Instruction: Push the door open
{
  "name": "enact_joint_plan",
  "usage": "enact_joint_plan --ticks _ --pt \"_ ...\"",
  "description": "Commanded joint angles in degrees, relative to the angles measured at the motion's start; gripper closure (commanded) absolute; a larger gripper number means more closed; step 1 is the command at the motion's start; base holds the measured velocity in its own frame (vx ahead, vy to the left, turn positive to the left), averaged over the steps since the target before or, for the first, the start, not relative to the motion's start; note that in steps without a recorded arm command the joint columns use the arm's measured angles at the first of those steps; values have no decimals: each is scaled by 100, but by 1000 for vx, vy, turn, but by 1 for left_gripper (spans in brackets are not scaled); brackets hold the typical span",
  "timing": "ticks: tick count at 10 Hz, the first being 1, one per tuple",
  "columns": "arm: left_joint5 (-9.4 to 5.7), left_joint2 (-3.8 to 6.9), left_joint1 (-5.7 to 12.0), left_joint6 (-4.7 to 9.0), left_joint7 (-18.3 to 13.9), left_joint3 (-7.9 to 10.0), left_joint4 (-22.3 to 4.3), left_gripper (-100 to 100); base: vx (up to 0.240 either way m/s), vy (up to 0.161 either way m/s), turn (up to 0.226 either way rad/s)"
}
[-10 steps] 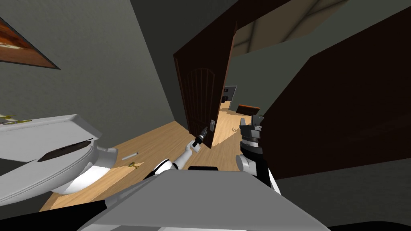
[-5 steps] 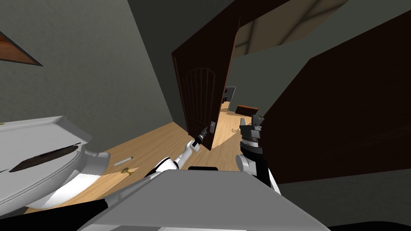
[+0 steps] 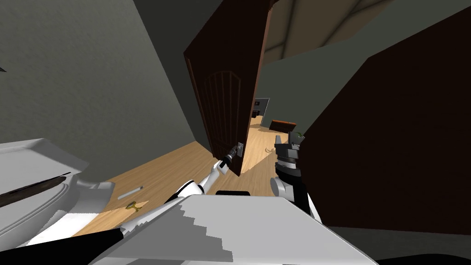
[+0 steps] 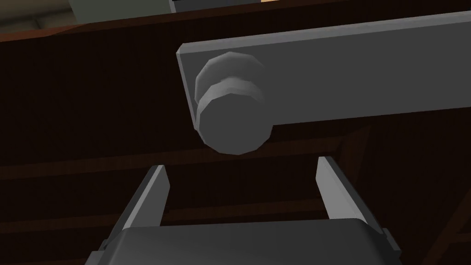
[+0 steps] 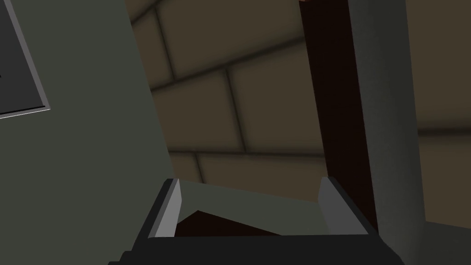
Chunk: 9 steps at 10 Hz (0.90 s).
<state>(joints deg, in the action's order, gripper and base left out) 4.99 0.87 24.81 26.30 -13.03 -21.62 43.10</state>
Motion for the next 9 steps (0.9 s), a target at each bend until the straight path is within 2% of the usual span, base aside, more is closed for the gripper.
enact_joint_plan --ticks 1,2,3,4,9 --pt "-7 -134 11 17 17 29 -38 -100 177 -105 -26" --pt "-10 -234 12 19 23 40 -45 -100 177 -110 -25" --pt "-3 -180 -14 4 30 30 -3 -100 77 -48 2" --pt "-3 -180 -14 4 30 30 -3 100 -9 5 6" --pt "-3 -180 -14 4 30 30 -3 100 -9 7 -6"
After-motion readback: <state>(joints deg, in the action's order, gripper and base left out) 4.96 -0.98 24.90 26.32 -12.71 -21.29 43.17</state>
